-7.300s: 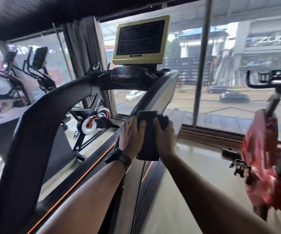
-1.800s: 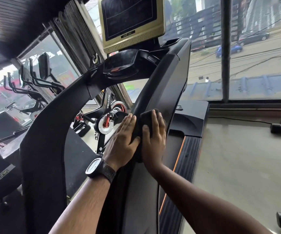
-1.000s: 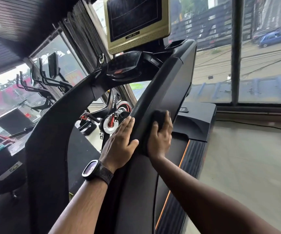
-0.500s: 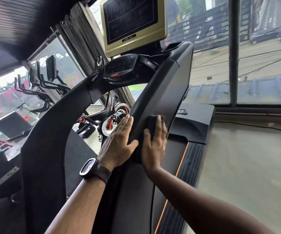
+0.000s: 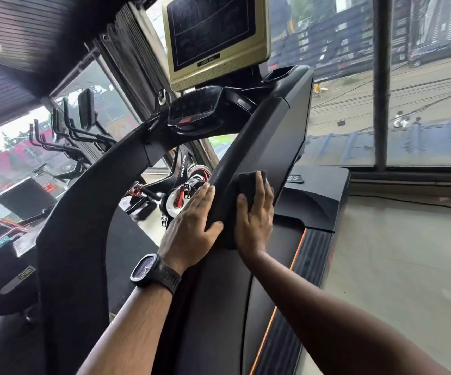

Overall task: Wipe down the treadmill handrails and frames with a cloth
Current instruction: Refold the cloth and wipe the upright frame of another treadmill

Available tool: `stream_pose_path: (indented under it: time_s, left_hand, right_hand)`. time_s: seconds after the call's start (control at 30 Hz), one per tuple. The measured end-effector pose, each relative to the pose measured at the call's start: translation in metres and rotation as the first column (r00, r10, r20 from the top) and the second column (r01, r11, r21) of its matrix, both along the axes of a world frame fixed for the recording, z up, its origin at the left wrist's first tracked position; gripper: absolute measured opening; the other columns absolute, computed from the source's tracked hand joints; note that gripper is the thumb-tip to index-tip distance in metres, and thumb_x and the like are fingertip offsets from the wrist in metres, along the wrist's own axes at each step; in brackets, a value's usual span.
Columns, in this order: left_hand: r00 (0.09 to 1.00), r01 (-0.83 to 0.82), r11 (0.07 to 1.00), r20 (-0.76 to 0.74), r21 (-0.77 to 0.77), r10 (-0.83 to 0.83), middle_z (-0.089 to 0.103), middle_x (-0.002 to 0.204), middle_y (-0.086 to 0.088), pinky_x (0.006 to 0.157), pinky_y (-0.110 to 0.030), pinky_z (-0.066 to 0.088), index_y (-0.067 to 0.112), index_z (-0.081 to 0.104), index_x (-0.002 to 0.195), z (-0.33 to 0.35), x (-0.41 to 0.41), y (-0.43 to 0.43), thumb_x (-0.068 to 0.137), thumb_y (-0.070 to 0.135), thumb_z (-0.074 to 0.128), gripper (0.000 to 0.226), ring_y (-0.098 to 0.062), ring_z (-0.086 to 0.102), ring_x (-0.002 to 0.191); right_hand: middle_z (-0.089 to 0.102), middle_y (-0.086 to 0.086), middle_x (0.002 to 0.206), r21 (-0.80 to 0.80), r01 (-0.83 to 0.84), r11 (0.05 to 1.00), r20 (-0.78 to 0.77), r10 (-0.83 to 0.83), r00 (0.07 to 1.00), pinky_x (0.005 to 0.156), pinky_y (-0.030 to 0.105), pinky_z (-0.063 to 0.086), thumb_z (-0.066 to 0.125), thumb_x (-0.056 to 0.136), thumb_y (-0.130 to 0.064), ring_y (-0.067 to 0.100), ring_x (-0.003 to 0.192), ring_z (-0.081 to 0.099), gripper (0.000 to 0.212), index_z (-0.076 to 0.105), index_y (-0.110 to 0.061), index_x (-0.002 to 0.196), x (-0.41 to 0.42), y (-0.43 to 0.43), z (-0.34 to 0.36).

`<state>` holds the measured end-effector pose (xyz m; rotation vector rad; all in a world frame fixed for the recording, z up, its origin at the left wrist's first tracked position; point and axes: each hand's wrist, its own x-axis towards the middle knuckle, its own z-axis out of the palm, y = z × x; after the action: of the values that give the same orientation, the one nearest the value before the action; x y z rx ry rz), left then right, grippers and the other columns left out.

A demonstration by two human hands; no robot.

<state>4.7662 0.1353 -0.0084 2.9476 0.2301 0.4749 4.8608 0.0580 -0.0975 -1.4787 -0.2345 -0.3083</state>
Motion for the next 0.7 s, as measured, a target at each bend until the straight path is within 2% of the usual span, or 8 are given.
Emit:
stream_pose_path:
  time_s: [0.1,0.13,0.27,0.37,0.47,0.6,0.63,0.7]
  left_hand:
    - [1.0,0.003,1.0,-0.021,0.014,-0.002,0.007,0.165,0.012,0.117,-0.015,0.008,0.024,0.013,0.159,0.001,0.0,-0.001,0.084,0.04,0.048,0.084,0.007,0.002,0.148]
    - [0.999,0.007,1.0,-0.037,0.012,-0.007,0.003,0.164,0.013,0.117,-0.013,0.005,0.024,0.009,0.159,0.002,0.002,-0.001,0.083,0.042,0.047,0.086,0.009,-0.002,0.147]
    - [0.998,0.025,1.0,-0.064,0.015,-0.024,0.004,0.165,0.011,0.12,-0.02,0.008,0.024,0.009,0.159,0.003,0.004,0.0,0.078,0.048,0.042,0.091,0.005,0.0,0.148]
    - [0.997,-0.007,1.0,-0.074,-0.021,0.006,0.005,0.165,0.012,0.116,-0.015,0.007,0.026,0.012,0.159,0.008,0.005,-0.005,0.08,0.041,0.047,0.087,0.005,0.003,0.147]
    - [0.997,-0.035,0.999,-0.073,-0.025,0.033,0.005,0.165,0.014,0.12,-0.024,0.014,0.029,0.012,0.158,0.01,0.008,-0.008,0.081,0.041,0.046,0.086,0.003,0.006,0.148]
    - [0.999,-0.034,0.998,-0.033,-0.056,0.033,0.008,0.164,0.017,0.12,-0.019,0.008,0.03,0.014,0.158,0.008,0.007,-0.009,0.085,0.04,0.052,0.083,0.006,0.005,0.147]
    - [0.999,-0.031,0.998,-0.031,-0.062,0.029,0.006,0.163,0.018,0.119,-0.015,0.005,0.029,0.014,0.158,0.008,0.006,-0.009,0.087,0.039,0.052,0.081,0.008,0.003,0.147]
    - [0.999,-0.019,0.997,-0.042,-0.076,0.016,0.004,0.162,0.02,0.12,-0.018,0.004,0.029,0.013,0.158,0.008,0.007,-0.008,0.087,0.04,0.048,0.08,0.011,0.0,0.145]
  right_hand:
    - [0.024,-0.006,0.166,0.09,-0.021,0.996,-0.362,0.053,0.931,0.113,0.043,0.03,0.041,0.102,-0.042,0.03,0.144,0.036,0.059,0.022,-0.044,0.157,0.002,0.0,0.006]
    - [0.024,-0.006,0.166,0.091,-0.029,0.995,-0.357,0.06,0.932,0.114,0.043,0.029,0.041,0.101,-0.044,0.03,0.145,0.035,0.06,0.023,-0.044,0.158,-0.004,-0.001,0.011]
    - [0.024,-0.016,0.164,-0.039,-0.024,0.999,0.079,0.027,0.997,0.117,0.036,0.025,0.039,0.095,-0.052,0.015,0.151,0.024,0.06,0.029,-0.047,0.154,-0.012,-0.003,0.018]
    - [0.027,-0.012,0.163,-0.034,-0.006,0.999,-0.021,0.005,1.0,0.115,0.044,0.034,0.037,0.098,-0.05,0.02,0.147,0.033,0.058,0.027,-0.045,0.155,0.01,-0.002,0.018]
    - [0.027,-0.008,0.164,0.054,-0.046,0.997,-0.233,0.058,0.971,0.112,0.042,0.031,0.044,0.102,-0.042,0.025,0.145,0.034,0.058,0.025,-0.043,0.156,0.003,-0.001,0.024]
    - [0.034,-0.005,0.162,-0.137,0.012,0.99,0.247,0.022,0.969,0.114,0.039,0.03,0.047,0.096,-0.046,0.025,0.146,0.034,0.057,0.041,-0.039,0.152,0.015,-0.007,0.024]
    - [0.033,-0.005,0.162,-0.161,0.018,0.987,0.252,0.023,0.968,0.113,0.04,0.032,0.046,0.096,-0.047,0.026,0.144,0.037,0.057,0.041,-0.039,0.152,0.029,-0.006,0.024]
    - [0.032,-0.007,0.162,-0.063,-0.016,0.998,0.062,0.019,0.998,0.111,0.042,0.035,0.042,0.096,-0.049,0.024,0.142,0.04,0.058,0.036,-0.041,0.153,0.042,-0.007,0.028]
